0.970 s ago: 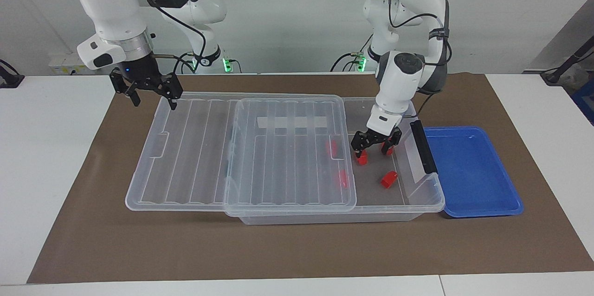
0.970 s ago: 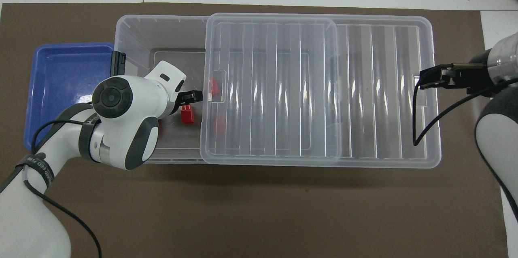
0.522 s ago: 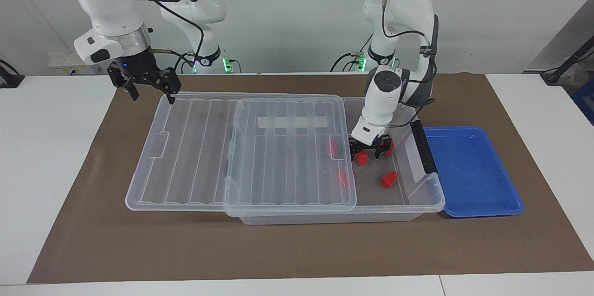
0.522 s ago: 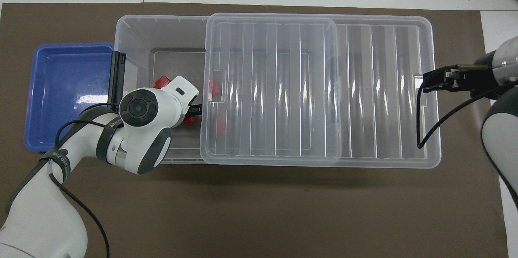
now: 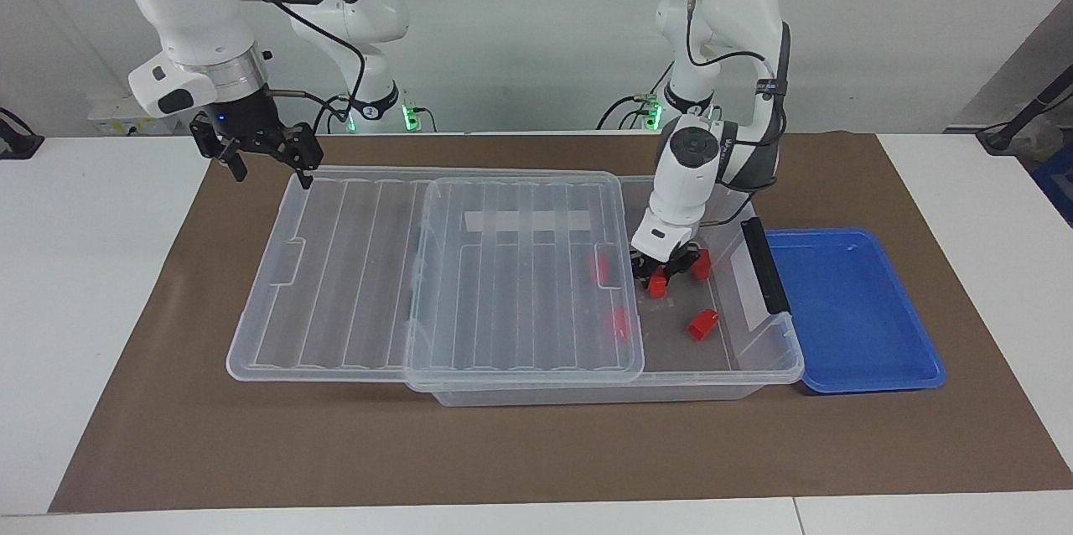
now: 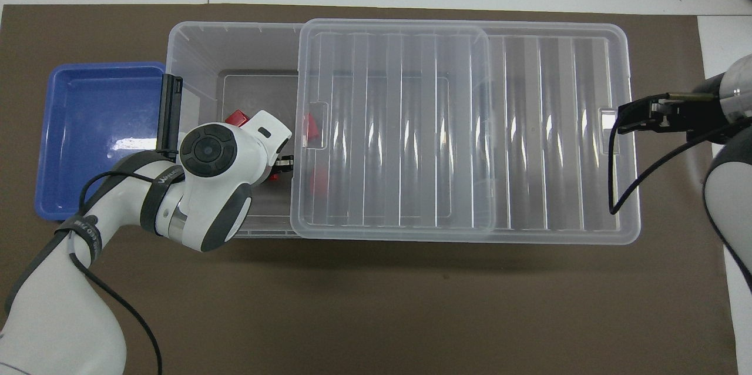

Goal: Place red block in blue tray from box
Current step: 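Carry the red block over the blue tray with the left gripper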

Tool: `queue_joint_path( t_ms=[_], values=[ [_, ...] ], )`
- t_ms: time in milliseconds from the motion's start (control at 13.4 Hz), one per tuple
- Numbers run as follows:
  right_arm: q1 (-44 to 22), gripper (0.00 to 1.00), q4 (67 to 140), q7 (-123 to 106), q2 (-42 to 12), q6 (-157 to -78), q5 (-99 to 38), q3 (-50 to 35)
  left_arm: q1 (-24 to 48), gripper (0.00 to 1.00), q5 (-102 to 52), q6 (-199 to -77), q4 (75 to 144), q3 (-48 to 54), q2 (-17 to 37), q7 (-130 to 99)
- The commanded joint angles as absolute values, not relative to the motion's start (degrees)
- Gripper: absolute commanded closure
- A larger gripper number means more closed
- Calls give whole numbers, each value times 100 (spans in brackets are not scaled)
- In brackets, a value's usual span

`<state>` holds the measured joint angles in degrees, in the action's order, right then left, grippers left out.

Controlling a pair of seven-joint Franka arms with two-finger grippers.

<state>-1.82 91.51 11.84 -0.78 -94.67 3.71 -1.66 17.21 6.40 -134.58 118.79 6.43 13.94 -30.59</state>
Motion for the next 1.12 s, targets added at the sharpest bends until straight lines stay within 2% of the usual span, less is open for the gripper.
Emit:
queue_joint_path(
  t_ms=[0, 224, 373, 522, 672, 1045],
  values=[
    [-123, 0, 9114, 1275, -79, -9404, 360, -202, 1732, 100, 756, -11758, 10921, 554, 1134, -3103],
    [-123, 0, 9114, 1283, -79, -9404, 360, -202, 1277, 100, -31, -9850, 9313, 545, 1108, -2858],
    [-123, 0, 9114, 1274, -79, -9404, 360, -202, 724, 100, -237, -9021, 8607, 536, 1169, -2194],
    [-123, 0, 9114, 1283, -79, -9387, 360, -202, 187, 100, -141, -9148, 8692, 493, 1151, -292],
    [-123, 0, 9114, 1283, -79, -9395, 360, -202, -559, 100, -62, -10190, 9278, 475, 1012, 1147],
    [-123, 0, 9114, 1274, -79, -9396, 360, -202, -921, 100, 615, -12590, 10720, 466, 984, 1388]
  ],
)
